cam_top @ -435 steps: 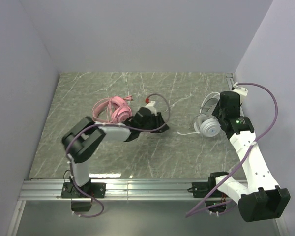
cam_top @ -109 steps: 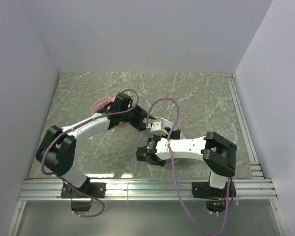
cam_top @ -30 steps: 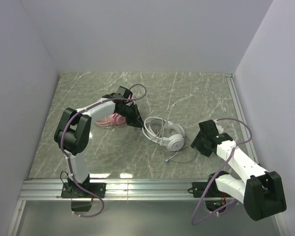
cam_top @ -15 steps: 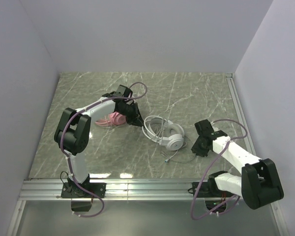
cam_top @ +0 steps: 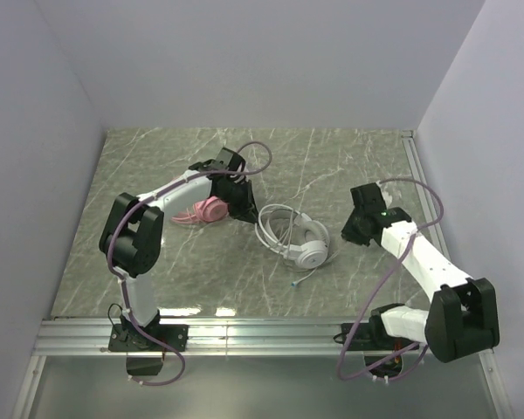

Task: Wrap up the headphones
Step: Wrap the headphone cable with the right arm

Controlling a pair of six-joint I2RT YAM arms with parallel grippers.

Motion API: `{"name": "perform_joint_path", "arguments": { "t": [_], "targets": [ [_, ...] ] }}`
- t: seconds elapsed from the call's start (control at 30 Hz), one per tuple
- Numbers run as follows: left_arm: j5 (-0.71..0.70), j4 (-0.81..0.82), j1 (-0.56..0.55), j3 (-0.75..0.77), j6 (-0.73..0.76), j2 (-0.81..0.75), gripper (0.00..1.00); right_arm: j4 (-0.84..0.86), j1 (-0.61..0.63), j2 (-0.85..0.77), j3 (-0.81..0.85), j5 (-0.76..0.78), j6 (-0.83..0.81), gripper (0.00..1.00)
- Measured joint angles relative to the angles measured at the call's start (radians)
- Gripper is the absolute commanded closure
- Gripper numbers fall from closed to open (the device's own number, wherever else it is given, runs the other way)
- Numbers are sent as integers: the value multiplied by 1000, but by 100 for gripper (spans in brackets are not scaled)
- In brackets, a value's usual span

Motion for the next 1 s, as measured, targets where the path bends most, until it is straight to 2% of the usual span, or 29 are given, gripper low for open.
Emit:
{"name": "perform_joint_path", "arguments": {
  "t": [0.23, 0.57, 0.73, 1.0],
  "targets": [
    [-69, -47, -29, 60, 21, 2, 100, -35, 0, -41, 146, -47, -99, 95],
    [-177, -81, -64, 107, 35, 2, 99, -88, 26, -66, 272, -223, -157, 94],
    [-218, -82, -75, 107, 22, 2, 99, -110, 111, -98, 285, -280, -140, 94],
    [-242, -73, -80, 97, -27, 2, 99, -113, 358, -123, 286, -287, -61, 95]
  ]
}}
